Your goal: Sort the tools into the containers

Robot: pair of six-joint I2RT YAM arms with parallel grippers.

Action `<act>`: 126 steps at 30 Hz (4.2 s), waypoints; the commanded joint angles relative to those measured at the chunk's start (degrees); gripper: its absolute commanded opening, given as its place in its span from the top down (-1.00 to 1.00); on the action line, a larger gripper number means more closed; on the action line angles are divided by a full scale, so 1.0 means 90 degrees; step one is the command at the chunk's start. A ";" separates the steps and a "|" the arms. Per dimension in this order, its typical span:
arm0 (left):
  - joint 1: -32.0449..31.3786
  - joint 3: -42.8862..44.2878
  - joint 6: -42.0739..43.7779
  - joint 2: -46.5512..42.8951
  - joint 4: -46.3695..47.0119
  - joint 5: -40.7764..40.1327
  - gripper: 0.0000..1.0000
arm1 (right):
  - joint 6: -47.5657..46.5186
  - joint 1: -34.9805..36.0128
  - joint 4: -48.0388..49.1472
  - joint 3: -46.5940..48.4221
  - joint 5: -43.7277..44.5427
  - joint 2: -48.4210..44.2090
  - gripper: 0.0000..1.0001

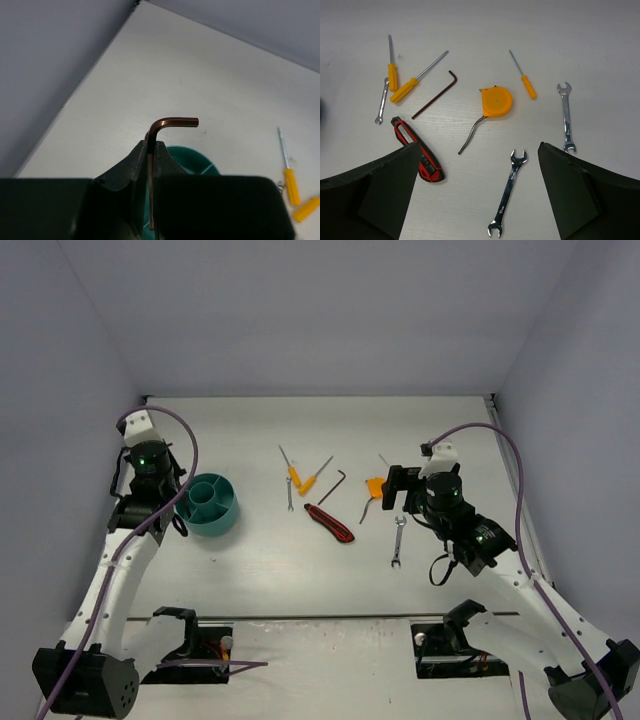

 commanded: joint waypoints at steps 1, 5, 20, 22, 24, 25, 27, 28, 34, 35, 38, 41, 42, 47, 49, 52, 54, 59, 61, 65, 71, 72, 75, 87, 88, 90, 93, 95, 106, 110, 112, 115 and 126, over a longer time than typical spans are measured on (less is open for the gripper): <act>0.0214 -0.0494 0.0405 -0.0241 0.1717 -0.0143 1.00 | 0.0002 0.0050 0.0384 0.0104 -0.0011 -0.0139 -1.00; 0.0305 -0.1072 0.0456 -0.0381 0.2301 -0.0194 1.00 | -0.0004 0.0050 0.0384 0.0089 -0.0021 -0.0185 -1.00; 0.0463 -0.1526 0.0730 0.0533 0.3207 0.0125 1.00 | 0.0006 0.0070 0.0393 0.0054 0.0062 -0.0206 -1.00; 0.0463 -0.1679 0.0581 0.0617 0.3312 0.0149 1.00 | 0.0011 0.0070 0.0398 0.0048 0.0062 -0.0183 -1.00; 0.0463 -0.1742 0.0519 0.0673 0.3327 0.0171 1.00 | 0.0006 0.0071 0.0393 0.0049 0.0057 -0.0159 -1.00; 0.0463 -0.1742 0.0519 0.0691 0.3326 0.0191 1.00 | 0.0005 0.0080 0.0393 0.0049 0.0058 -0.0158 -1.00; 0.0442 -0.1728 0.0620 0.0707 0.3274 0.0281 1.00 | 0.0003 0.0080 0.0400 0.0042 0.0109 -0.0165 -1.00; 0.0434 -0.1734 0.0632 0.0715 0.3247 0.0299 1.00 | 0.0006 0.0080 0.0403 0.0039 0.0148 -0.0157 -1.00; 0.0405 -0.1897 0.0519 0.0758 0.3161 0.0189 1.00 | 0.0021 0.0089 0.0403 0.0039 0.0184 -0.0129 -1.00; 0.0405 -0.1912 0.0496 0.0761 0.3140 0.0160 1.00 | 0.0018 0.0089 0.0403 0.0037 0.0193 -0.0134 -1.00; 0.0398 -0.1893 0.0352 0.0803 0.2976 0.0060 1.00 | 0.0026 0.0089 0.0403 0.0029 0.0223 -0.0135 -1.00; 0.0395 -0.1850 0.0265 0.0865 0.2785 -0.0063 1.00 | 0.0026 0.0089 0.0403 0.0020 0.0233 -0.0110 -1.00; 0.0386 -0.1840 0.0185 0.0875 0.2691 -0.0075 1.00 | 0.0026 0.0089 0.0403 0.0028 0.0233 -0.0110 -1.00; 0.0366 -0.1788 0.0031 0.0940 0.2497 -0.0056 0.82 | 0.0026 0.0089 0.0403 0.0029 0.0272 -0.0084 -1.00; 0.0362 -0.1752 -0.0006 0.0967 0.2415 -0.0047 0.82 | 0.0035 0.0089 0.0403 0.0029 0.0272 -0.0067 -1.00; 0.0356 -0.1715 -0.0084 0.0926 0.2266 -0.0033 0.73 | 0.0035 0.0099 0.0403 0.0023 0.0276 -0.0064 -1.00; 0.0356 -0.1639 -0.0106 0.0850 0.2169 -0.0027 0.64 | 0.0035 0.0099 0.0394 0.0038 0.0282 -0.0070 -1.00; 0.0334 -0.0848 -0.0132 0.0499 0.1348 0.0189 0.10 | 0.0033 0.0099 0.0399 0.0064 0.0232 0.0062 -1.00; 0.0327 -0.0551 -0.0116 0.0407 0.0771 0.0363 -0.01 | 0.0026 0.0099 0.0384 0.0117 0.0194 0.0289 -1.00; 0.0327 0.0831 0.0160 0.0560 -0.0651 0.1227 -0.28 | 0.0102 0.0099 0.0378 0.0463 -0.0140 0.1059 -0.98; 0.0040 0.2229 0.0337 0.0985 -0.1771 0.2909 -0.32 | 0.0397 0.0089 0.0298 0.0845 -0.0132 0.2050 -0.94; -0.0349 0.2404 0.0360 0.1156 -0.1860 0.2904 -0.33 | 0.0440 0.0076 0.0302 0.0843 -0.0012 0.2061 -0.93; -0.1167 0.3048 0.0577 0.1779 -0.2239 0.2439 -0.33 | 0.0484 0.0050 0.0296 0.0772 0.0135 0.1931 -0.90; -0.3245 0.5965 0.1170 0.5544 -0.2674 0.2596 -0.20 | 0.0655 -0.0455 -0.0086 0.0134 -0.0050 0.0758 -0.88; -0.3325 0.6173 0.1253 0.5819 -0.2678 0.2646 -0.18 | 0.0662 -0.0486 -0.0127 0.0113 -0.0052 0.0668 -0.87; -0.3443 0.6659 0.1472 0.6446 -0.2669 0.2729 -0.15 | 0.0695 -0.0629 -0.0182 0.0002 -0.0094 0.0440 -0.86; -0.3628 0.7206 0.1709 0.7123 -0.2660 0.2906 -0.11 | 0.0791 -0.0760 -0.0173 -0.0140 -0.0181 0.0196 -0.85; -0.3733 0.7451 0.1814 0.7585 -0.2660 0.2985 -0.08 | 0.0804 -0.0828 -0.0188 -0.0205 -0.0260 0.0081 -0.84; -0.3765 0.8076 0.1860 0.8822 -0.2816 0.2824 0.36 | 0.0761 -0.0962 -0.0339 -0.0221 -0.0386 -0.0093 -0.85; -0.3724 0.8236 0.1861 0.9066 -0.3033 0.2710 0.39 | 0.0731 -0.0955 -0.0395 -0.0212 -0.0365 -0.0124 -0.86; -0.3684 0.8271 0.1834 0.9163 -0.3060 0.2746 0.40 | 0.0732 -0.0955 -0.0420 -0.0247 -0.0353 -0.0148 -0.86; -0.3621 0.8334 0.1791 0.9283 -0.3131 0.2857 0.40 | 0.0738 -0.0955 -0.0455 -0.0281 -0.0335 -0.0149 -0.86; -0.3609 0.8613 0.1591 0.9740 -0.3756 0.3164 0.65 | 0.0697 -0.0965 -0.0534 -0.0205 -0.0282 -0.0151 -0.87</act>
